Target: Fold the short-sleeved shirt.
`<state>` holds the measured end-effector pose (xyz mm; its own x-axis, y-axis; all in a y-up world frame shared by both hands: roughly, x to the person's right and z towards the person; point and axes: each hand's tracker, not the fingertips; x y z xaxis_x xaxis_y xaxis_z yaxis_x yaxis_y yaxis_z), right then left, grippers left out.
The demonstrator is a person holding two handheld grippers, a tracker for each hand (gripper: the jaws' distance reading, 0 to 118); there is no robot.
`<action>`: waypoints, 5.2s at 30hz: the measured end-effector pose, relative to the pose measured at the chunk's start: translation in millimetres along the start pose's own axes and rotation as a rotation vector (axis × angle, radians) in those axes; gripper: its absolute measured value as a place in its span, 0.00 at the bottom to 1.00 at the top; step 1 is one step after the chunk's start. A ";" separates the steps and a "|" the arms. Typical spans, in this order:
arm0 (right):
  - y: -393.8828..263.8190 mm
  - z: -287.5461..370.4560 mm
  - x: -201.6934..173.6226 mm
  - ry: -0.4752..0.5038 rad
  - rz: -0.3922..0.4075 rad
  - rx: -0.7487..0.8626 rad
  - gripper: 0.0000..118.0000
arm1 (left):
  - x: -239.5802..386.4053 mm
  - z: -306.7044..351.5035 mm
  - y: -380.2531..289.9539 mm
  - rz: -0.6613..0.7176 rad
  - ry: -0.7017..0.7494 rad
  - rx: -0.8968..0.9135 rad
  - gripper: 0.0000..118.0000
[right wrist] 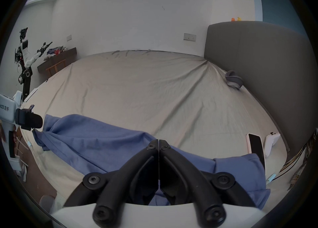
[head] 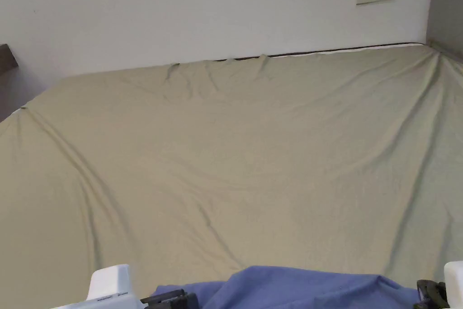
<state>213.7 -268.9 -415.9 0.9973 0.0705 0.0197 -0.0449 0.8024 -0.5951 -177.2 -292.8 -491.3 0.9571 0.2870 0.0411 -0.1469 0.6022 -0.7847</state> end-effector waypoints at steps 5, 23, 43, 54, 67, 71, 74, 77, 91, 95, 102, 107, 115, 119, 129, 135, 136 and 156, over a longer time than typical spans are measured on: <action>14.8 12.7 6.4 0.006 -0.011 0.036 0.00 | 6.7 -38.4 4.2 -0.021 -0.072 -0.097 0.89; -10.1 45.6 70.5 -0.155 -0.135 0.037 0.00 | 152.0 11.2 32.6 -0.157 -0.337 0.030 0.12; -27.5 81.4 101.8 -0.177 -0.257 0.060 0.00 | 235.5 14.9 18.0 -0.324 -0.337 0.081 0.66; -28.8 80.7 93.2 -0.141 -0.242 0.054 0.00 | 249.9 -39.2 -35.8 -0.439 -0.254 -0.149 0.00; -36.3 84.5 103.9 -0.179 -0.255 0.022 0.00 | 331.8 -119.2 -67.7 -0.358 -0.504 -0.338 0.00; -36.6 85.7 107.8 -0.178 -0.271 0.020 0.00 | 326.2 -113.5 -54.1 -0.316 -0.523 -0.390 0.00; -35.2 87.0 107.9 -0.178 -0.275 0.031 0.00 | 300.3 -77.0 -29.7 -0.293 -0.569 -0.292 0.11; -32.4 87.2 106.3 -0.157 -0.275 0.046 0.00 | 256.5 -46.7 -4.4 -0.201 -0.545 -0.193 0.79; -30.6 90.6 101.0 -0.044 -0.359 0.073 0.00 | 162.0 -87.6 14.8 0.082 -0.500 -0.358 0.96; -29.7 94.6 107.9 -0.075 -0.361 0.072 0.00 | 191.6 -112.0 1.7 -0.019 -0.521 -0.447 0.96; -31.4 94.3 116.9 -0.089 -0.372 0.063 0.00 | 190.7 -118.4 -2.9 -0.036 -0.476 -0.408 0.95; -32.4 90.8 116.9 -0.052 -0.388 0.053 0.00 | 180.8 -117.2 -2.7 -0.047 -0.480 -0.380 0.18; -21.5 84.3 109.9 -0.058 -0.368 0.039 0.00 | 131.5 -91.7 8.8 0.265 -0.684 -0.272 0.17; -11.4 72.9 95.3 -0.042 -0.345 0.038 0.00 | 93.8 -60.2 28.6 0.223 -0.621 -0.201 0.16; 10.8 31.6 29.3 0.149 -0.275 0.031 0.00 | -10.7 65.2 59.4 0.099 0.021 0.007 0.16; 3.2 34.3 15.5 0.206 -0.259 0.009 0.00 | 62.0 61.9 51.3 -0.040 -0.081 0.020 0.16; 1.1 37.1 16.4 0.204 -0.257 0.007 0.00 | 80.4 52.0 49.0 -0.080 -0.133 0.008 0.16; -24.2 56.3 51.3 0.094 -0.332 -0.024 0.00 | 179.2 9.0 30.1 -0.124 -0.461 -0.051 0.71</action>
<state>262.6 -251.3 -355.2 0.9582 -0.2480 0.1427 0.2837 0.7581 -0.5873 -12.4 -216.5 -502.0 0.7544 0.5229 0.3970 -0.0156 0.6188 -0.7854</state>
